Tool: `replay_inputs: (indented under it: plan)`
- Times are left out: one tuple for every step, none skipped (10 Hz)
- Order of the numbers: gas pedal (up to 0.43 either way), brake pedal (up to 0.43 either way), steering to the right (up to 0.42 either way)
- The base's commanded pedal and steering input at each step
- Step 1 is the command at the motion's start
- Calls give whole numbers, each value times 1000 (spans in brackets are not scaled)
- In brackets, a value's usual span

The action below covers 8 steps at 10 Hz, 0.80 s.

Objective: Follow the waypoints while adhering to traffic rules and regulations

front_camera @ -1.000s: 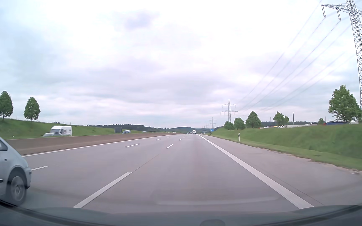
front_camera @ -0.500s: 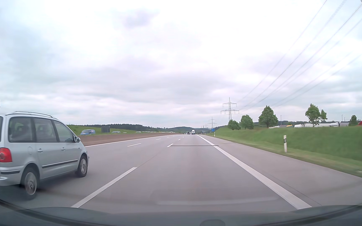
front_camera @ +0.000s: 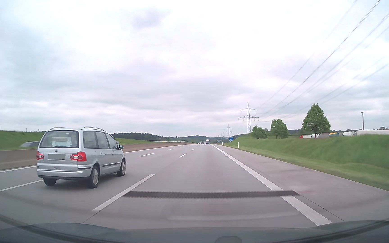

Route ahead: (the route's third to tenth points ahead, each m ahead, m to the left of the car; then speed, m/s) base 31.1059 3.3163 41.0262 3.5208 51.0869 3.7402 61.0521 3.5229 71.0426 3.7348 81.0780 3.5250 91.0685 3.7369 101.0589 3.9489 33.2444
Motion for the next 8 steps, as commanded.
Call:
replay_inputs:
  plan:
    - [268, 0, -2]
    - [268, 0, -2]
    - [268, 0, -2]
    - [268, 0, -2]
    - [268, 0, -2]
    - [268, 0, -1]
    - [268, 0, -1]
    - [268, 0, -2]
